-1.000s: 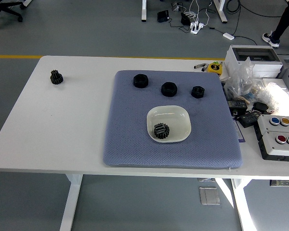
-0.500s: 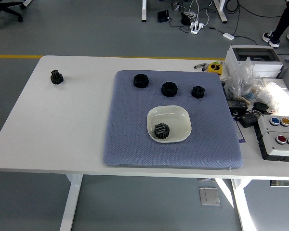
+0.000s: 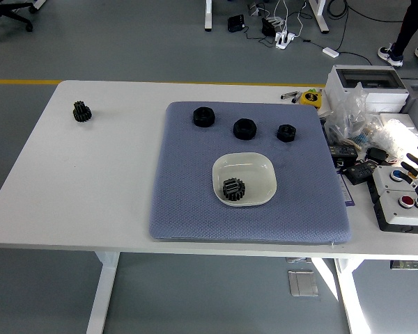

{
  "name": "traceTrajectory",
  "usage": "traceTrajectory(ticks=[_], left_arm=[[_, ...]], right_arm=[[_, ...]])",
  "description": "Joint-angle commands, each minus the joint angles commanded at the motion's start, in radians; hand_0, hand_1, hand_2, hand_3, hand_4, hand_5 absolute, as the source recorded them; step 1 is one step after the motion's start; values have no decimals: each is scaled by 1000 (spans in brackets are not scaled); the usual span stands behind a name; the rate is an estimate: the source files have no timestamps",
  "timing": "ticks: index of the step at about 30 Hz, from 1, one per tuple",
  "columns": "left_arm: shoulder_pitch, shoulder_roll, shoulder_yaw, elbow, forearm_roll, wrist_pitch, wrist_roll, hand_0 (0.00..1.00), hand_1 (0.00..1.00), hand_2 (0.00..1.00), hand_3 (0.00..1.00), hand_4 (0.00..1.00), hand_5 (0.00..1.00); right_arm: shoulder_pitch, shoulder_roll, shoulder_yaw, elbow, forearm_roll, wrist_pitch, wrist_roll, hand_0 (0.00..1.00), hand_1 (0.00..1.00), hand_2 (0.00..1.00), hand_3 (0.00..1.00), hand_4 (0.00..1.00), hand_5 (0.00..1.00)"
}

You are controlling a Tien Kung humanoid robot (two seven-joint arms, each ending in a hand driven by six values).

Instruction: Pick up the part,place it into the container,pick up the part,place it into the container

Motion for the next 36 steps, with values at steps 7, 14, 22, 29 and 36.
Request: traceTrajectory(ticks=[7, 14, 22, 29, 36], left_arm=[[3, 1, -24, 1, 39, -7, 10, 626, 626, 611, 557, 614, 554], [-5, 0, -26, 0, 50, -15, 8, 624, 628, 612, 557, 612, 556], [3, 0, 95, 7, -93, 4, -51, 627, 636, 621, 560, 612, 549], [0, 4, 188, 1, -238, -6, -79, 632, 655, 648, 566, 613, 544], [-12, 2, 198, 1, -252, -9, -86, 638, 673, 684, 568, 614, 550]], right_arm=[[-39, 9, -63, 42, 21, -55, 52, 825, 811, 837, 883, 998, 998], [-28, 30, -87, 31, 16, -50, 71, 830, 812, 842, 887, 998, 998], [9, 12, -90, 44, -24, 8, 38, 819, 801, 830, 867, 998, 998], [48, 17, -92, 43, -36, 5, 31, 814, 797, 829, 864, 998, 998], [65, 28, -91, 39, -44, -3, 30, 809, 794, 828, 864, 998, 998]])
